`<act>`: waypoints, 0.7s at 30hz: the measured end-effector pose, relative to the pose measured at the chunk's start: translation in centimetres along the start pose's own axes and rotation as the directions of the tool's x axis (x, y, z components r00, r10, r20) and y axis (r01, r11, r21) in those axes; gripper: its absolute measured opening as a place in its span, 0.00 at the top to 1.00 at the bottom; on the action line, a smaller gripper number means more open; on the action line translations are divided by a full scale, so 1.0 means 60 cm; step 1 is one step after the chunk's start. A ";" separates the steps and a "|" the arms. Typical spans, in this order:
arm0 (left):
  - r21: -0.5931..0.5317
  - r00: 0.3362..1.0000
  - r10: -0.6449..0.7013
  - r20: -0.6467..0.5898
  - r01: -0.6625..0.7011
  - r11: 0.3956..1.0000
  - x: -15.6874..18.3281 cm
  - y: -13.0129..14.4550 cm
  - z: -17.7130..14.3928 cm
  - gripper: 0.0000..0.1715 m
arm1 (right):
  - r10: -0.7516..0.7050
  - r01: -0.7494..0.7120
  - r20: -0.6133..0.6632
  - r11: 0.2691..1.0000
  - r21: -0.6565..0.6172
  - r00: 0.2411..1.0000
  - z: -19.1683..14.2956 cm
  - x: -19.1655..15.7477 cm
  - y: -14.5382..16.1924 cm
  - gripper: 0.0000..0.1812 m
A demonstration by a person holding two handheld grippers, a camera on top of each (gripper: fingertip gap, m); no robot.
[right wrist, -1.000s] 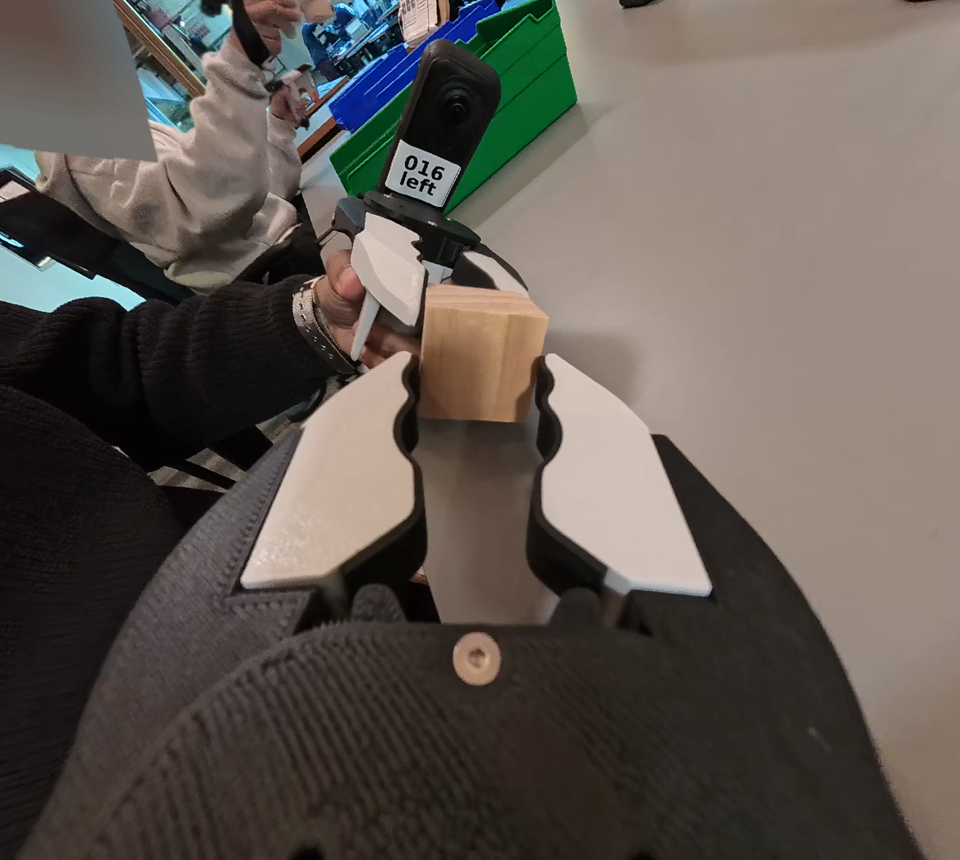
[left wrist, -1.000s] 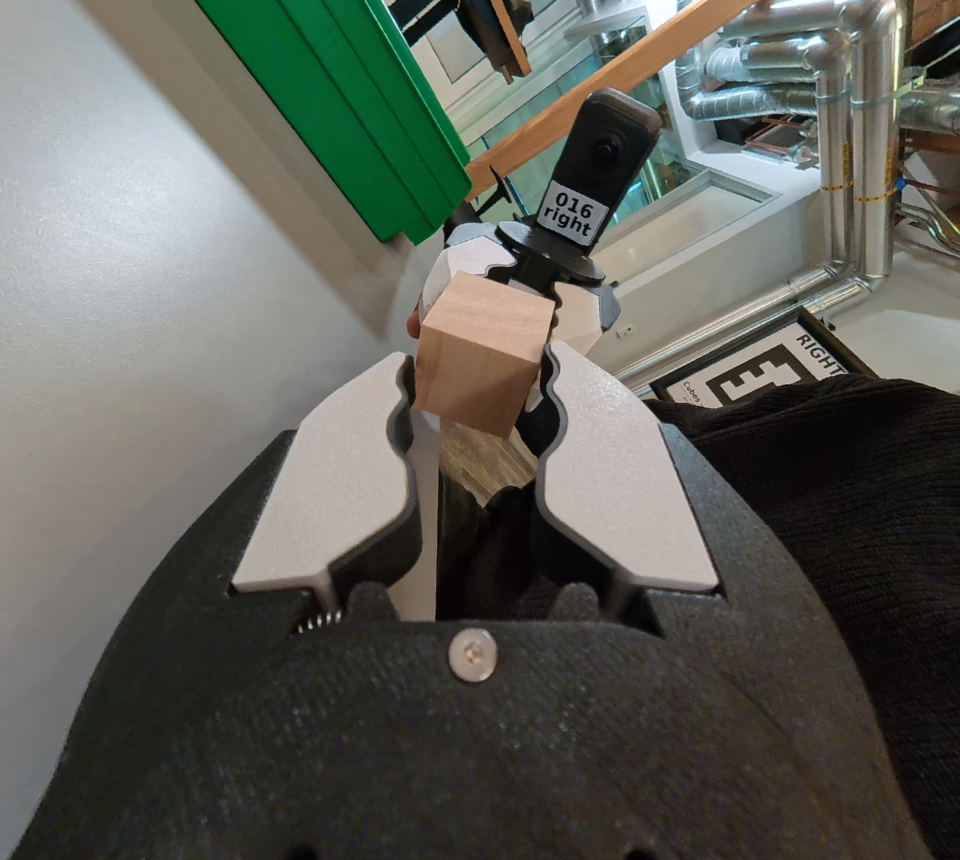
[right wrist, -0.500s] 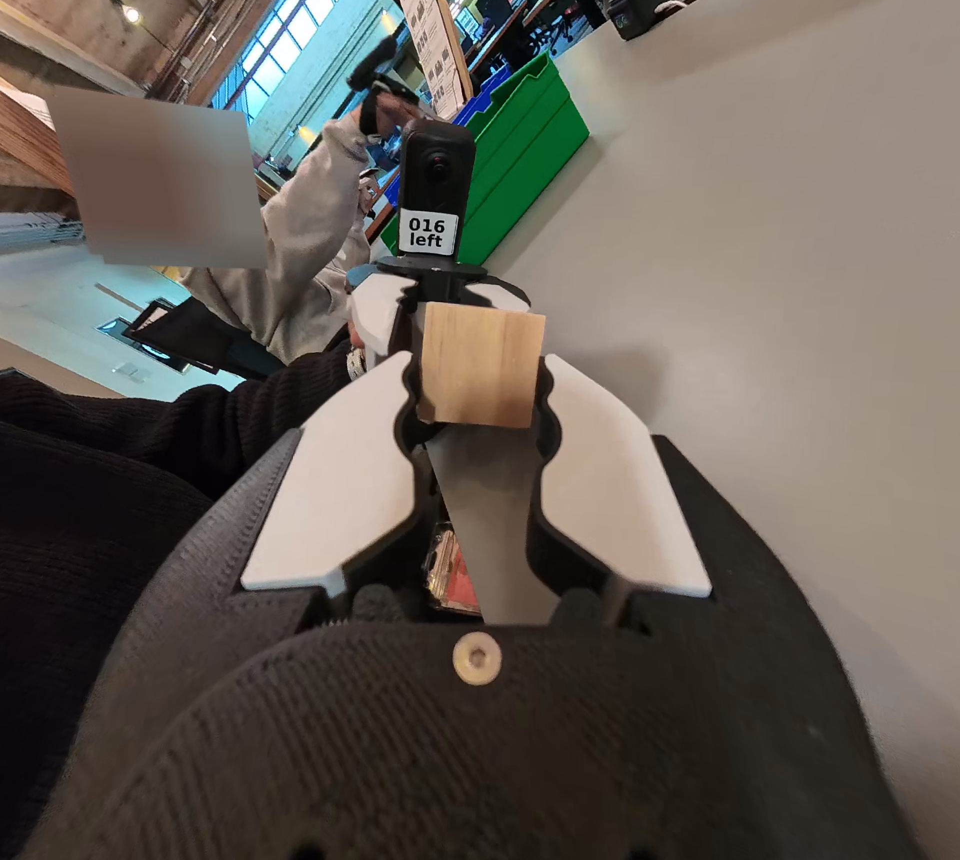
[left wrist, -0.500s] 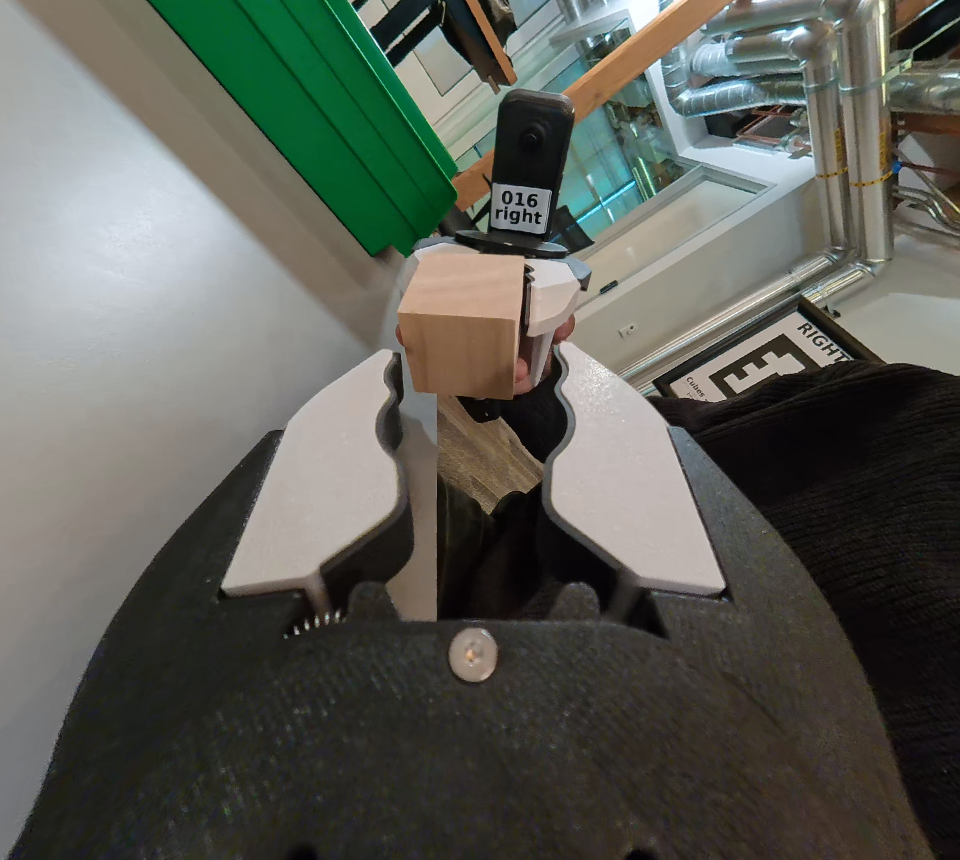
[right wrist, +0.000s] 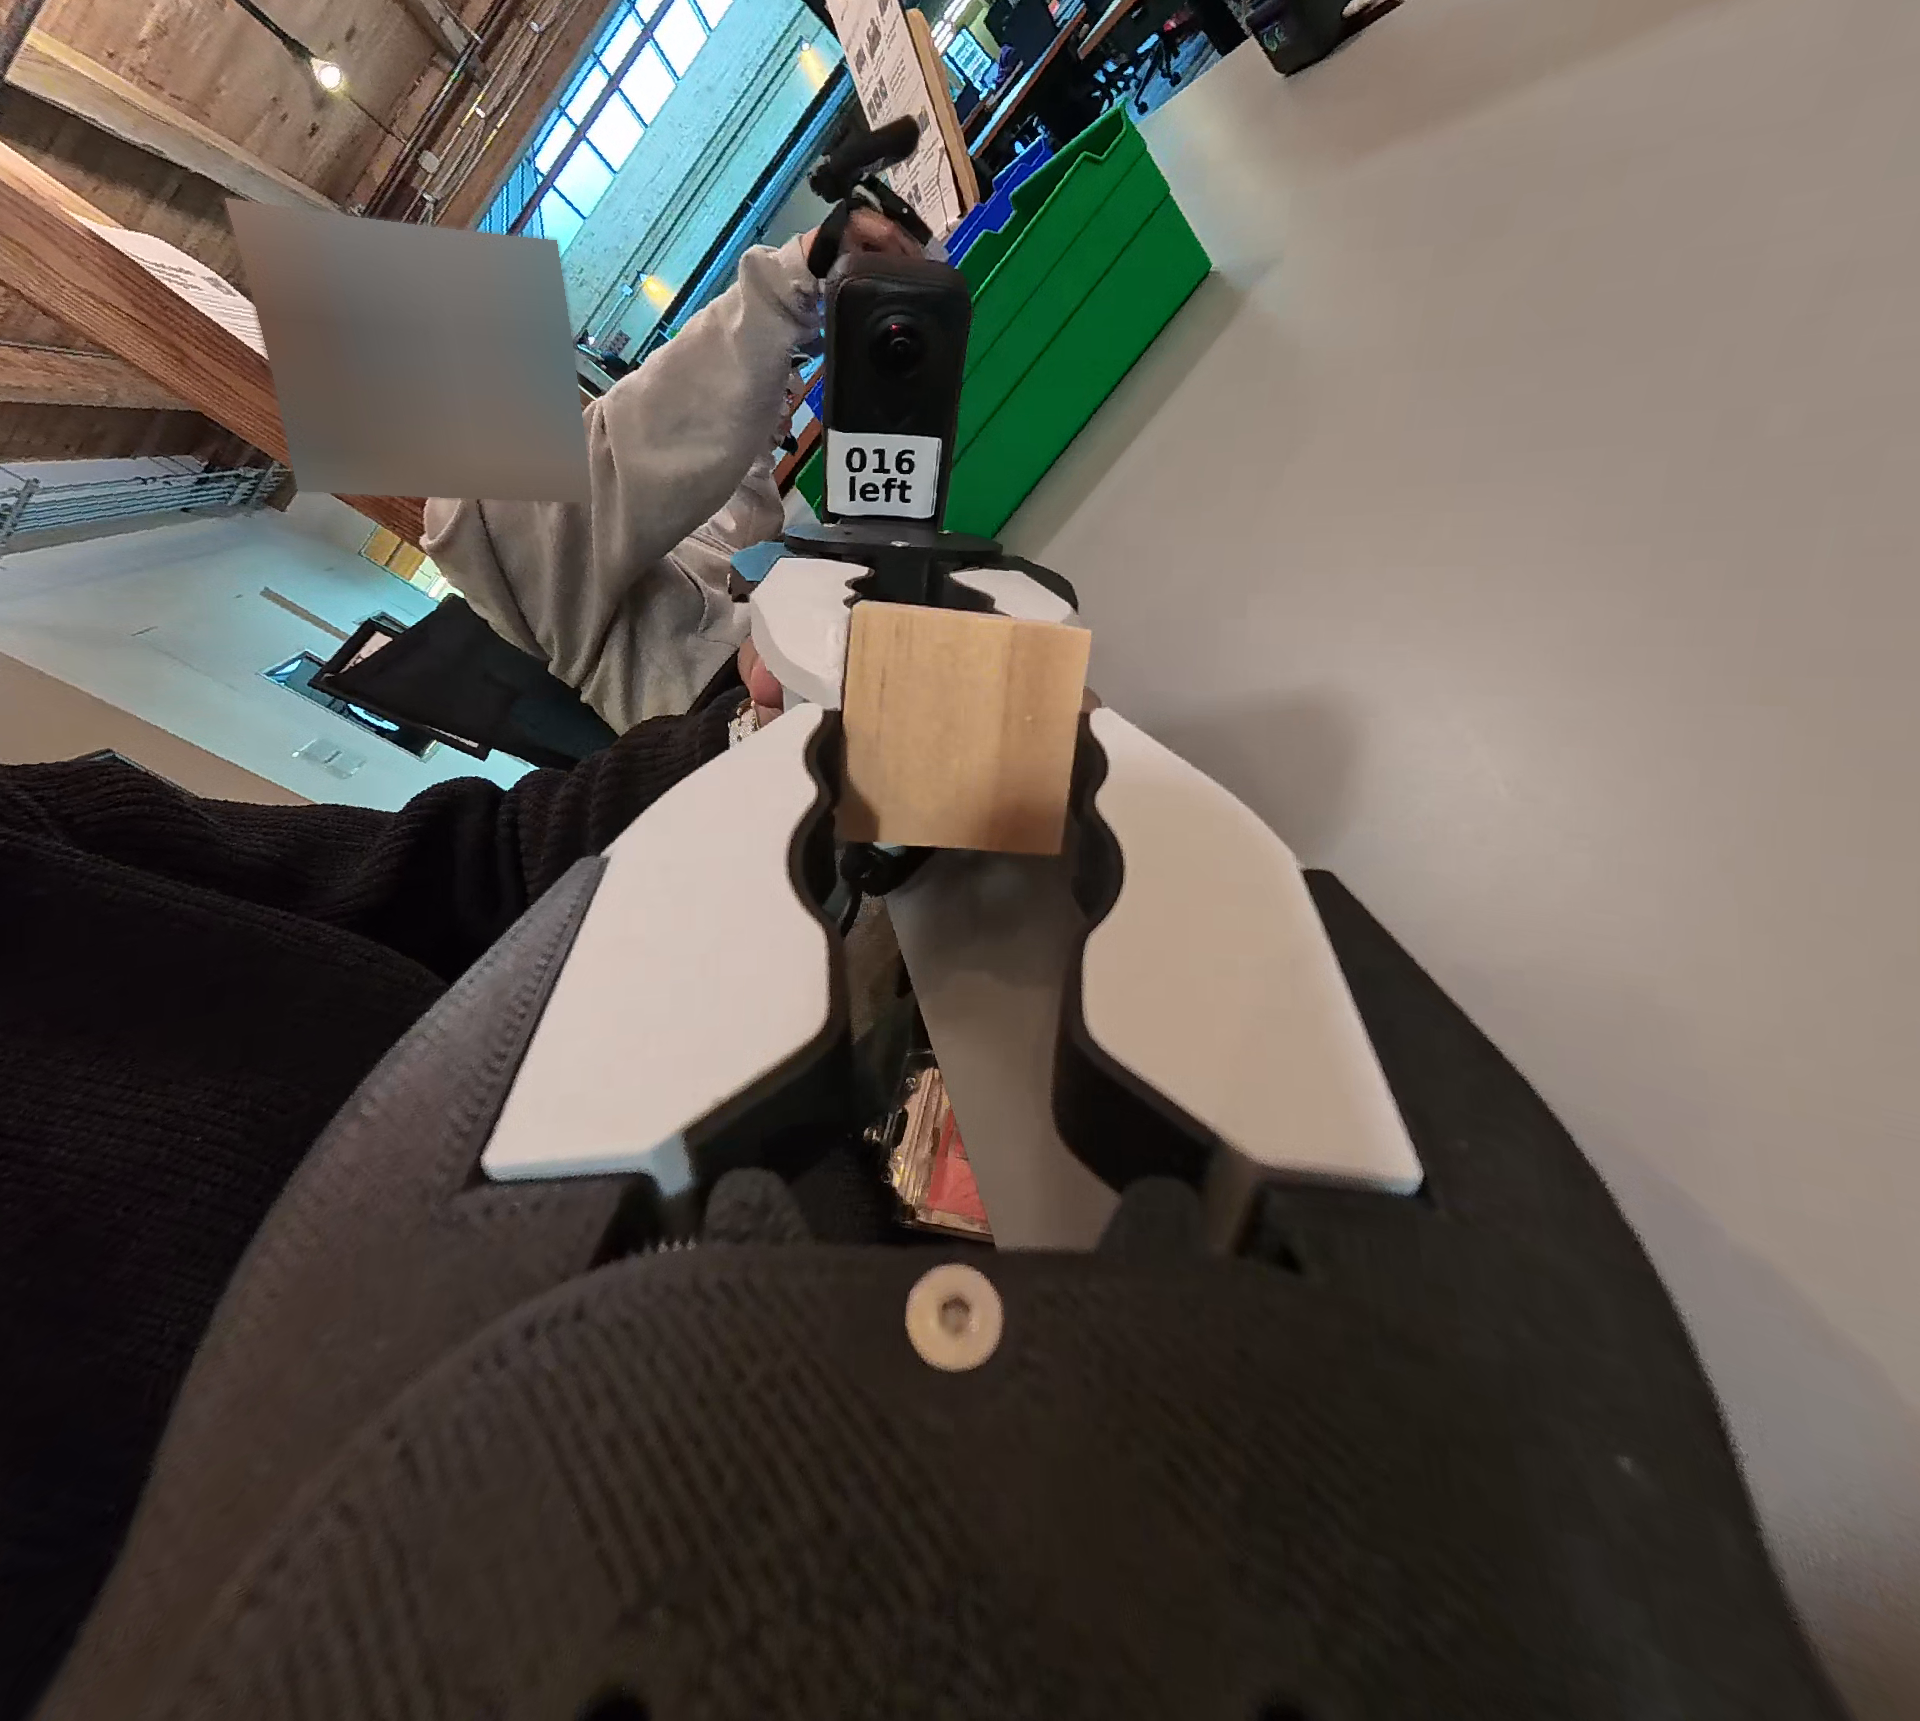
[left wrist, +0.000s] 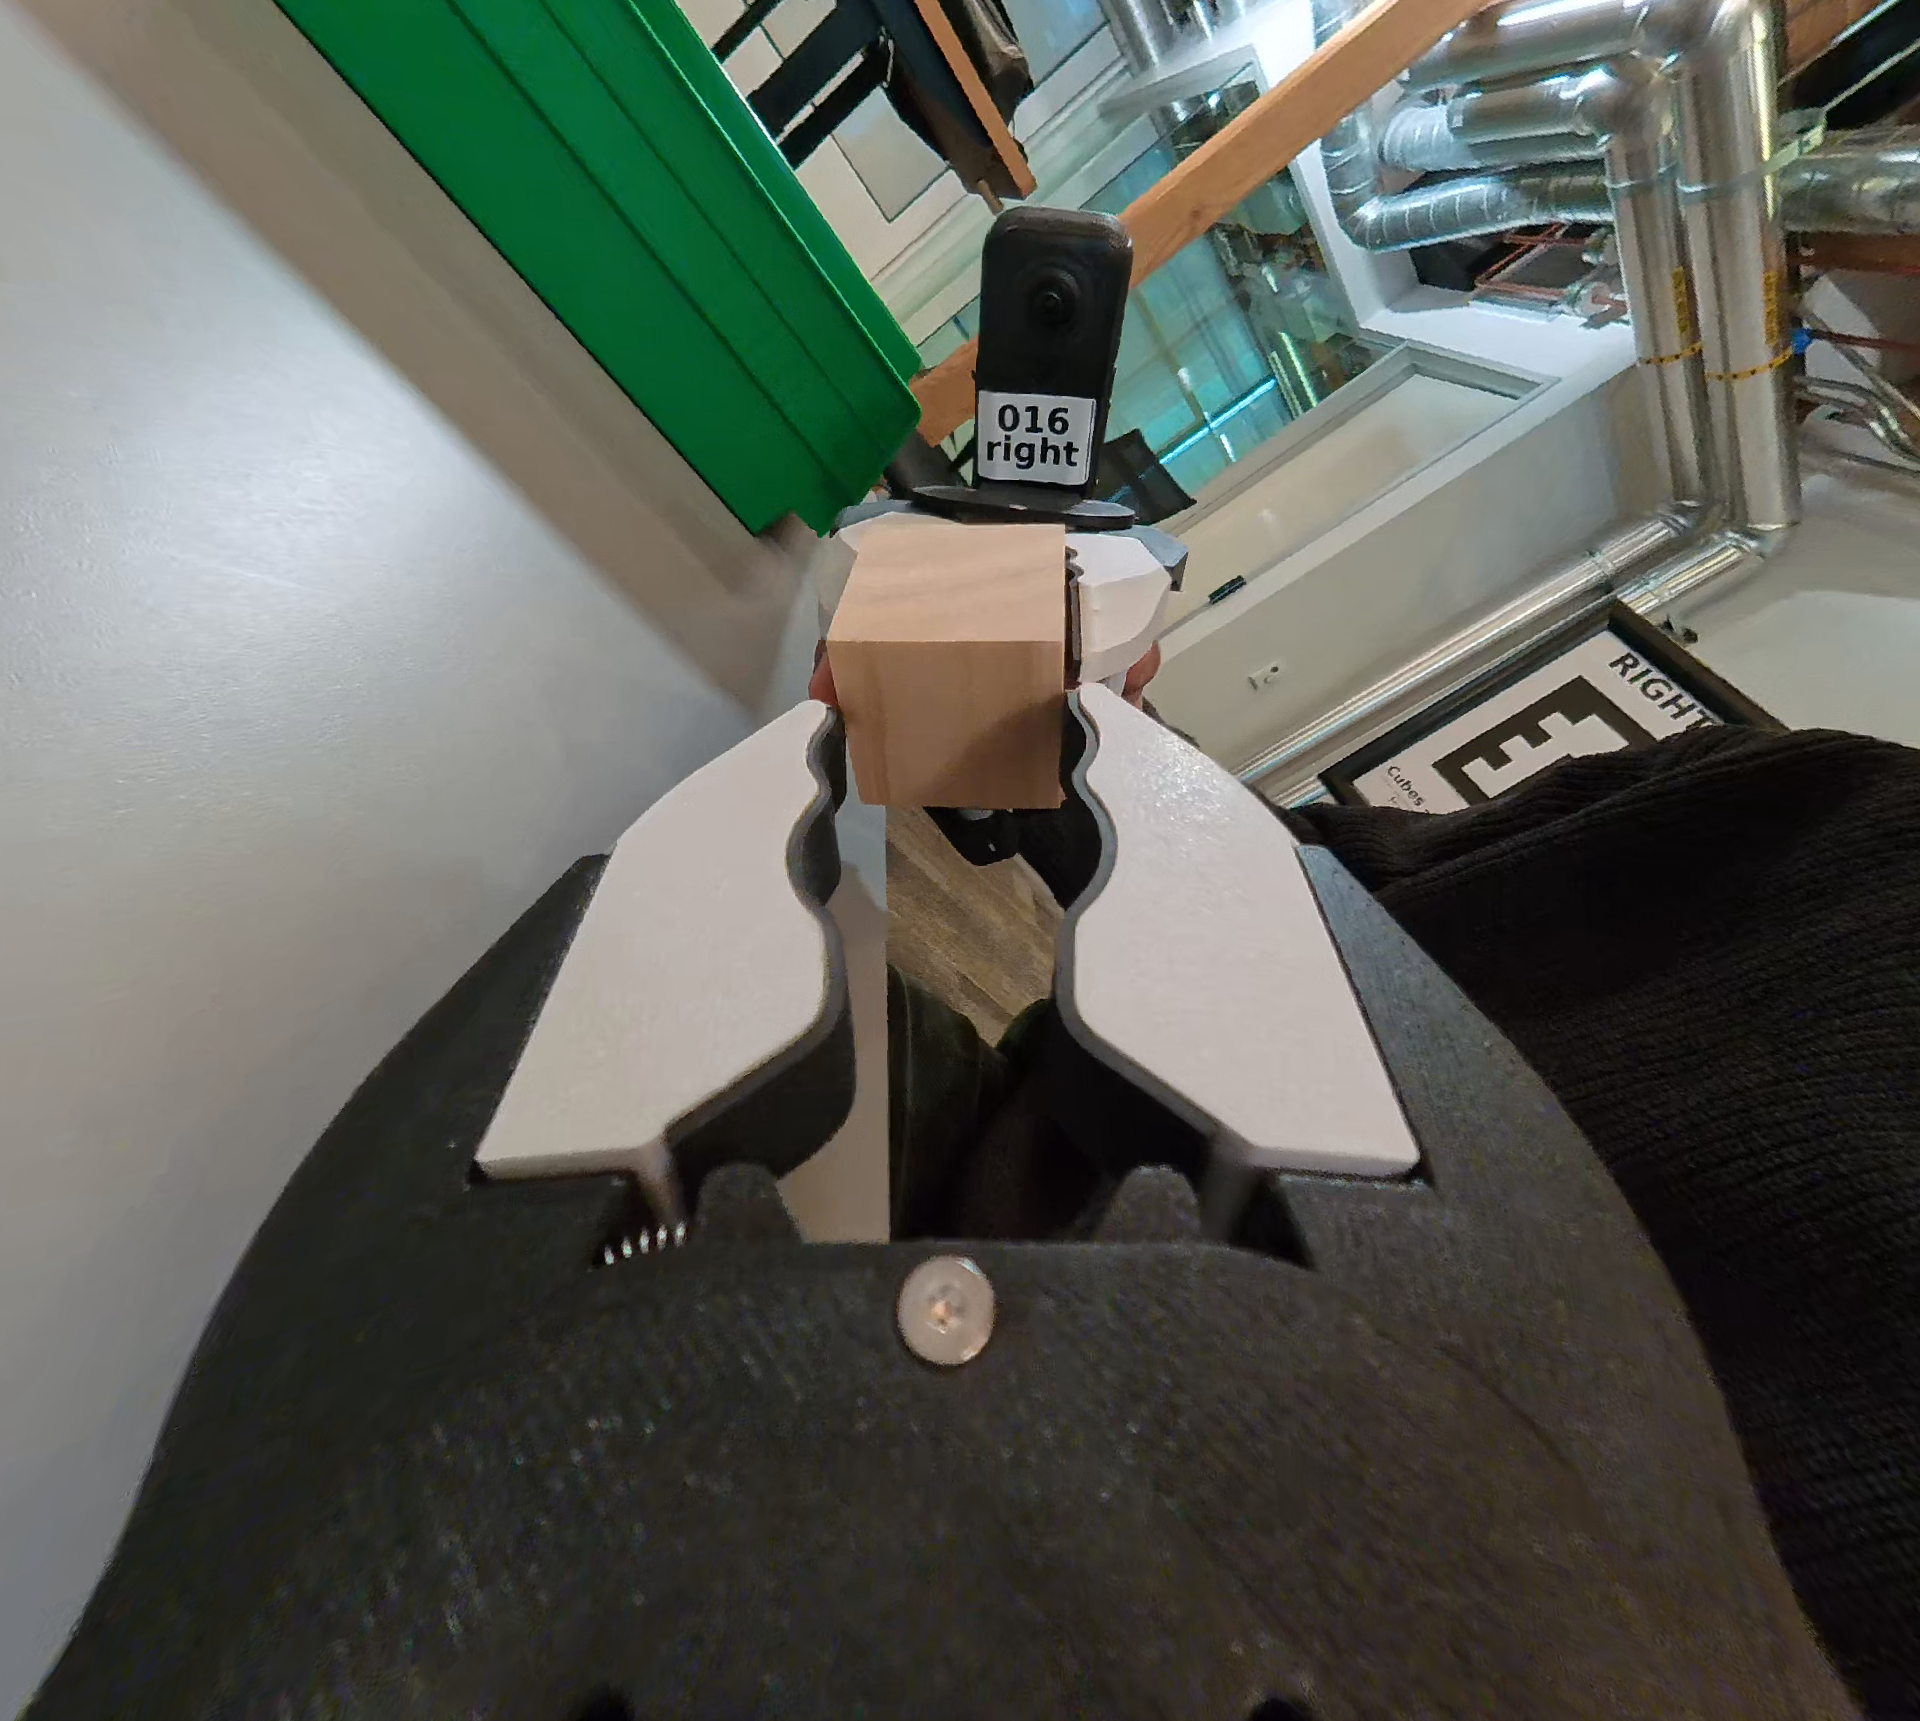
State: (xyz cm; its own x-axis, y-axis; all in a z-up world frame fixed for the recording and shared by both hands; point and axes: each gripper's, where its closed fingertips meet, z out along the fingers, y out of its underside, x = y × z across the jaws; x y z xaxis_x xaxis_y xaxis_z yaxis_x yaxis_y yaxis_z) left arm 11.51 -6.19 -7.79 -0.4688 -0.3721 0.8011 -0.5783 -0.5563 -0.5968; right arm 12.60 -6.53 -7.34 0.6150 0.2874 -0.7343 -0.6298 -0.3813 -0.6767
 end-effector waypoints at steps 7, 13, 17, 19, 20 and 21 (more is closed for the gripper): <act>-0.008 0.998 0.062 0.028 -0.062 0.998 0.001 -0.001 -0.001 0.77 | 0.004 -0.004 0.010 1.000 -0.005 1.000 0.004 0.000 0.004 0.74; -0.021 0.997 0.069 0.042 -0.068 0.997 -0.001 0.002 0.000 0.77 | 0.002 -0.002 0.008 0.999 -0.038 1.000 0.011 -0.001 0.015 0.70; -0.011 0.997 0.054 0.058 -0.054 0.998 -0.007 -0.003 -0.005 0.77 | -0.006 0.006 -0.018 1.000 -0.016 1.000 0.004 0.006 0.006 0.70; -0.004 0.997 0.044 0.064 -0.044 0.999 -0.010 -0.005 -0.007 0.77 | -0.001 0.001 -0.021 1.000 -0.002 1.000 0.000 0.007 0.001 0.70; -0.003 0.997 0.041 0.068 -0.041 0.999 -0.011 -0.006 -0.008 0.77 | 0.002 -0.002 -0.021 1.000 0.002 1.000 -0.002 0.008 0.000 0.70; -0.003 0.997 0.040 0.070 -0.040 0.999 -0.012 -0.006 -0.009 0.77 | 0.006 -0.006 -0.020 1.000 0.005 1.000 -0.003 0.009 -0.001 0.70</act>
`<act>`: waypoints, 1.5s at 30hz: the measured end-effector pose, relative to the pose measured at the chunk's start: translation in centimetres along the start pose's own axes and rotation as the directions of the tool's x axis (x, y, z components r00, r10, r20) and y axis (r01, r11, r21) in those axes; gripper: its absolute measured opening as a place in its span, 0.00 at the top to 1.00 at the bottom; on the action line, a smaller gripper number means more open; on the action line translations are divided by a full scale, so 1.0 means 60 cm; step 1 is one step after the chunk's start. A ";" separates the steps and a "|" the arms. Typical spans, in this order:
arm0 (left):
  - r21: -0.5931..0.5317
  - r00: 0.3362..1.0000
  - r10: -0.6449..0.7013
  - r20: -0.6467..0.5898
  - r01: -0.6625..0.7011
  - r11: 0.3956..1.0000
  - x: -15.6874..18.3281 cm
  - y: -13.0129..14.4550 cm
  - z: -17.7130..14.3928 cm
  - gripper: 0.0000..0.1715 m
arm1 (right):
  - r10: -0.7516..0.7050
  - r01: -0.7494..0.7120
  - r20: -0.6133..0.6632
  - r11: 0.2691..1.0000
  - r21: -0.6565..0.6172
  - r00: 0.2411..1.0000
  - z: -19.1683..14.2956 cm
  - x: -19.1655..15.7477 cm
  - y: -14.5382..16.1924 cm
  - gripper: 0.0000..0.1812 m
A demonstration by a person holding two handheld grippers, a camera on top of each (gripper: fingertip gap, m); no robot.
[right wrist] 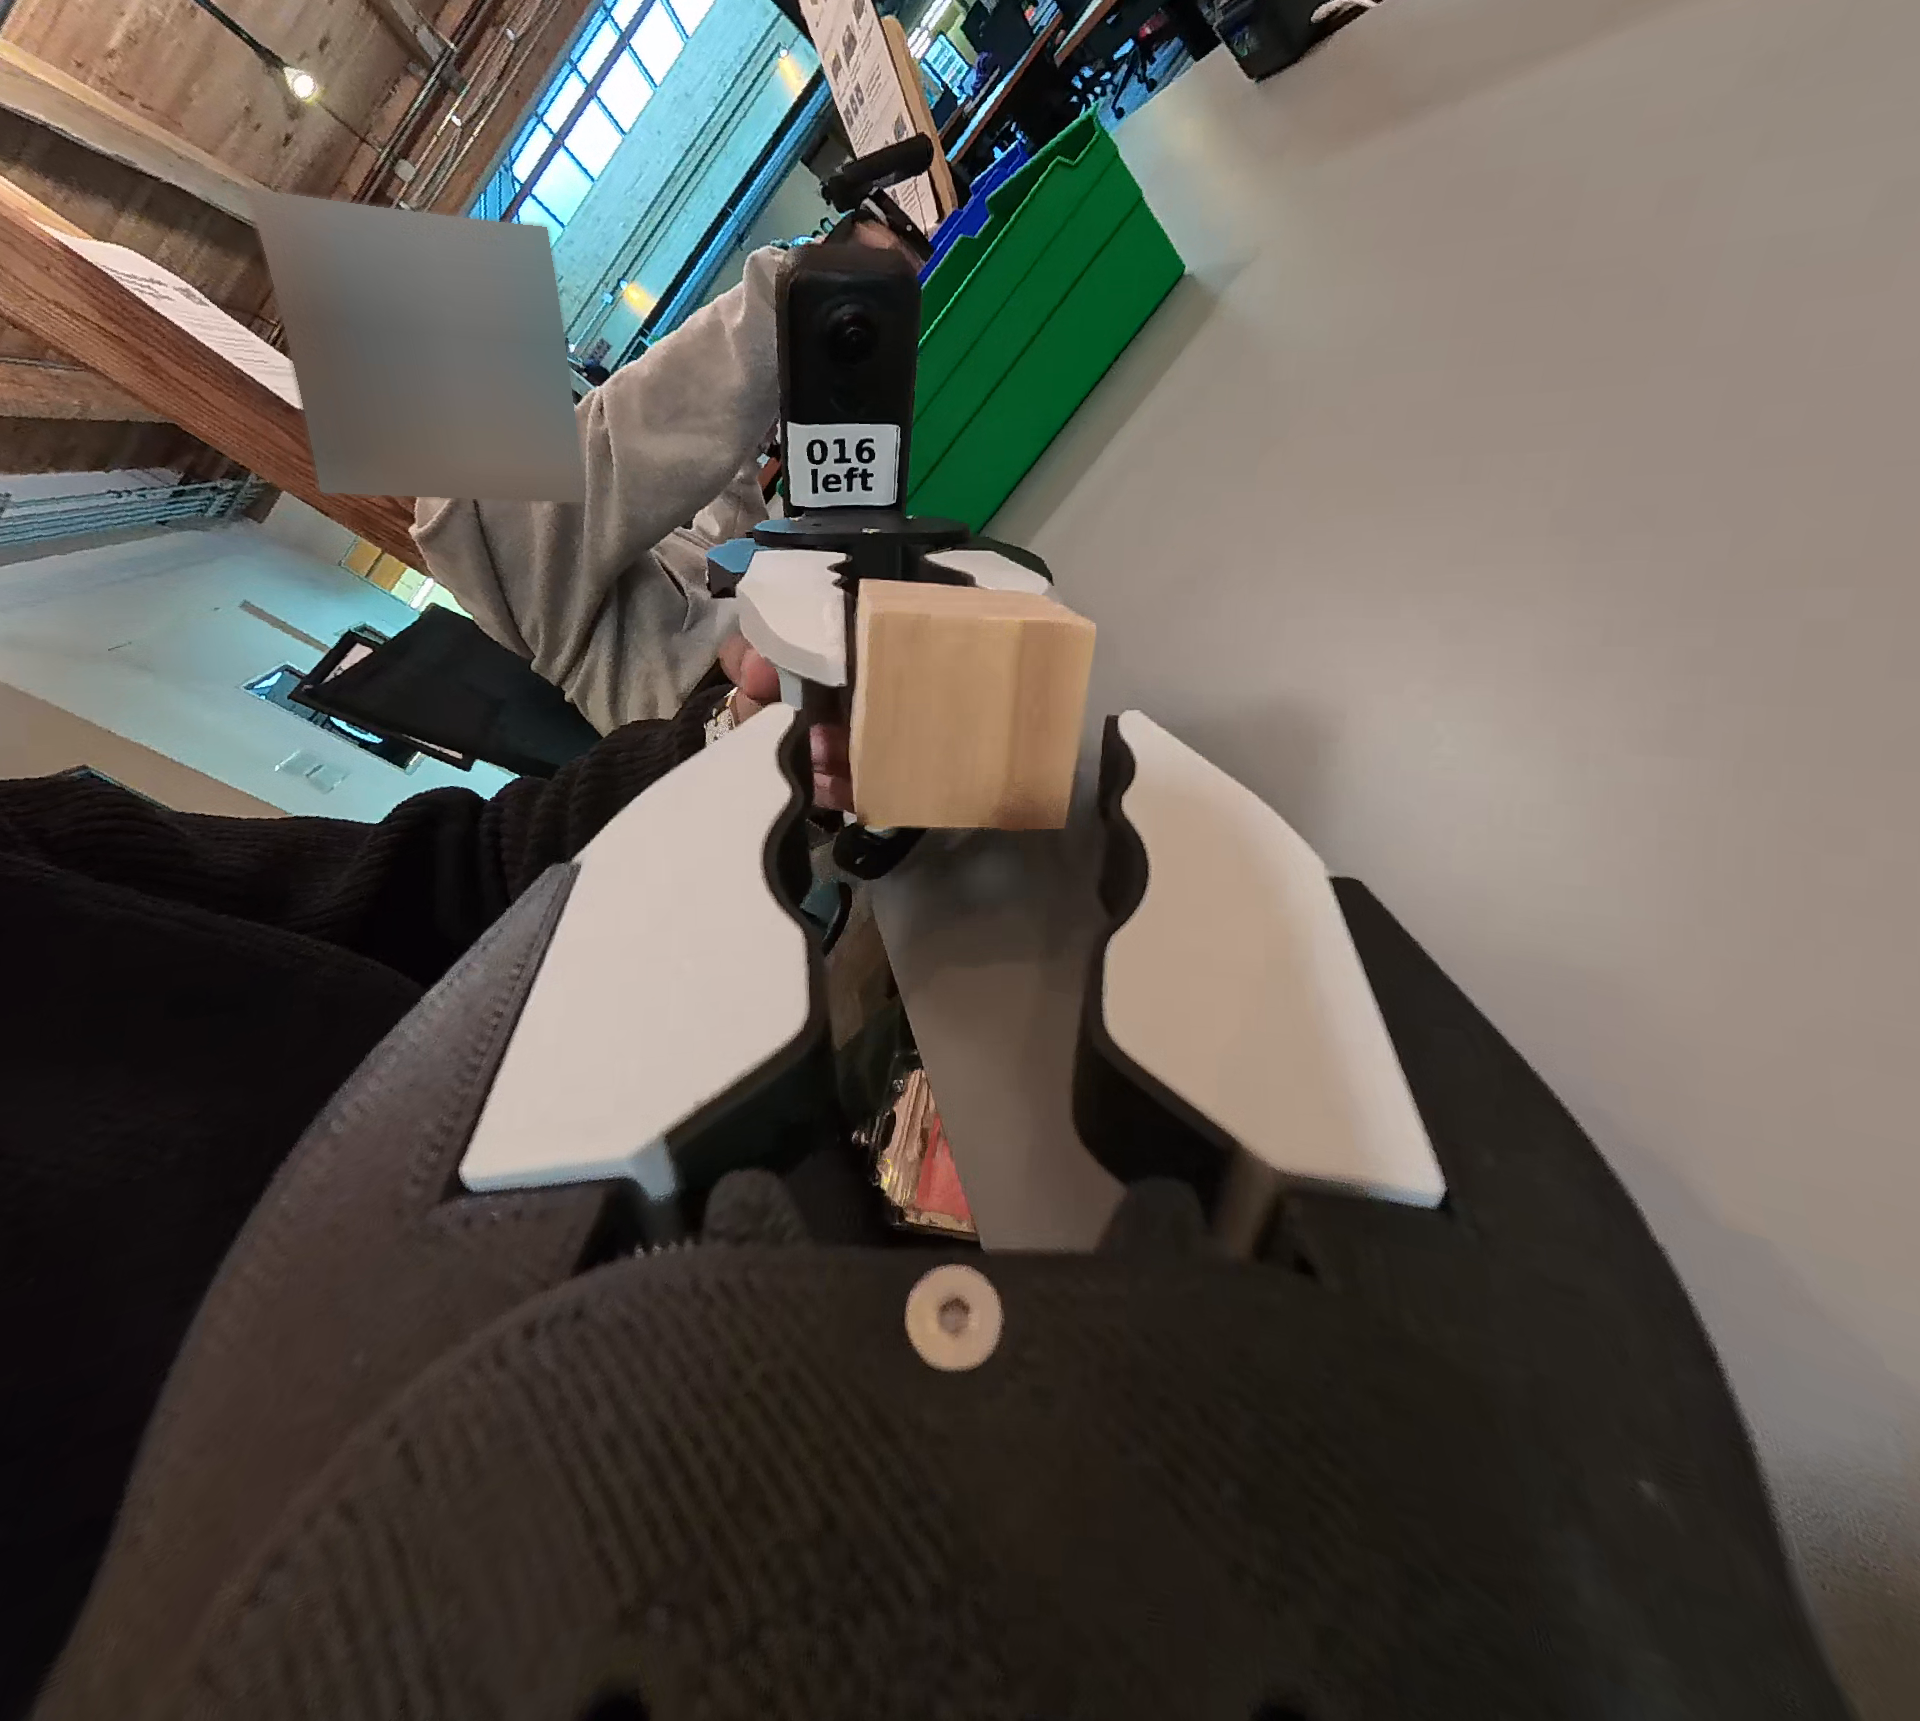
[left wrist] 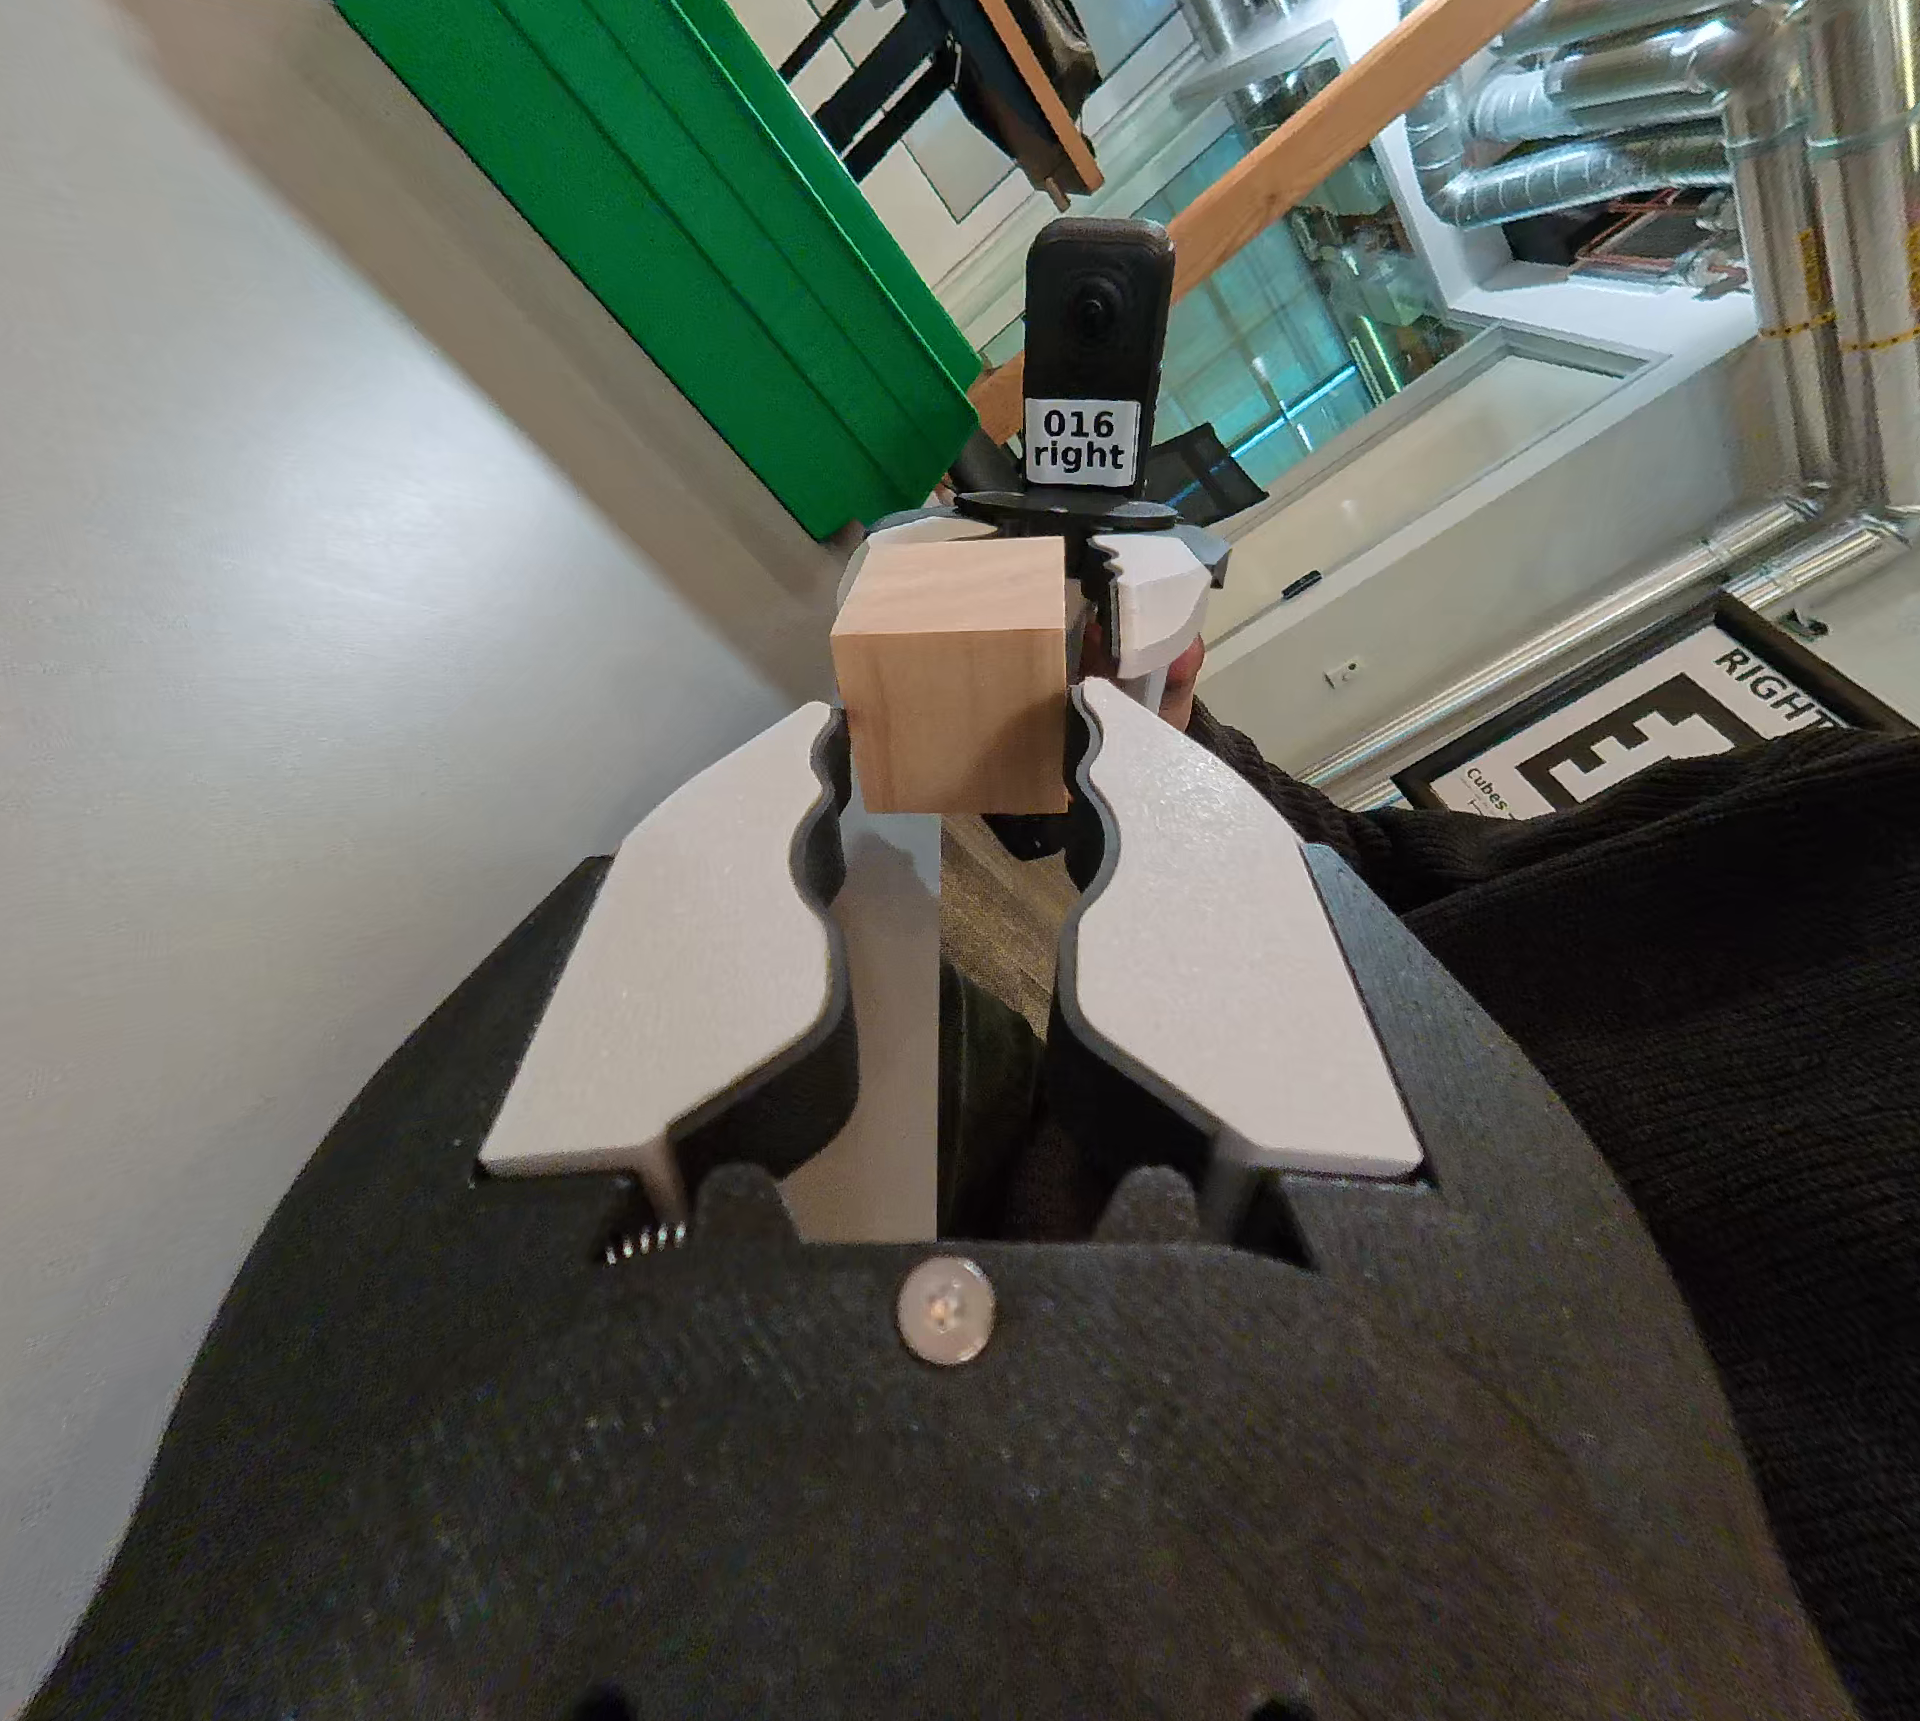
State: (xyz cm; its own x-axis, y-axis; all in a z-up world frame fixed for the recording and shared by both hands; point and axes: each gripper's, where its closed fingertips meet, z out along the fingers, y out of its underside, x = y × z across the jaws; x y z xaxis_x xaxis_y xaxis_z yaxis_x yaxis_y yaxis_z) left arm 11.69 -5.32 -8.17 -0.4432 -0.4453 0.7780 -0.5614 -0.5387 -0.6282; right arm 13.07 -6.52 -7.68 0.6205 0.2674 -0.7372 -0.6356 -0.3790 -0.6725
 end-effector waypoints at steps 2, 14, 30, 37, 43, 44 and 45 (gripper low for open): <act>-0.007 1.000 -0.002 0.003 0.002 1.000 -0.001 0.002 0.000 0.77 | 0.011 -0.011 0.001 1.000 0.001 1.000 -0.001 0.001 0.000 0.71; -0.043 1.000 -0.013 -0.009 0.012 0.999 0.001 0.011 0.005 0.77 | 0.070 -0.070 0.026 0.997 -0.031 0.997 0.001 0.003 0.009 0.77; -0.056 0.999 -0.034 -0.016 0.033 0.998 0.000 0.014 0.004 0.77 | 0.112 -0.110 0.049 0.993 -0.042 0.992 0.000 0.003 0.012 0.77; -0.059 0.999 -0.038 -0.012 0.037 0.998 -0.002 0.015 0.004 0.77 | 0.097 -0.095 0.035 0.994 -0.052 0.995 0.001 0.005 0.015 0.77; -0.057 0.999 -0.041 -0.013 0.040 0.998 -0.002 0.014 0.004 0.77 | 0.095 -0.093 0.031 0.994 -0.054 0.995 0.001 0.006 0.015 0.77; -0.057 0.999 -0.042 -0.013 0.041 0.998 -0.002 0.014 0.004 0.77 | 0.093 -0.092 0.030 0.994 -0.054 0.995 0.001 0.006 0.015 0.77; -0.056 0.999 -0.042 -0.014 0.041 0.998 -0.002 0.014 0.004 0.77 | 0.092 -0.090 0.029 0.994 -0.054 0.995 0.001 0.006 0.015 0.77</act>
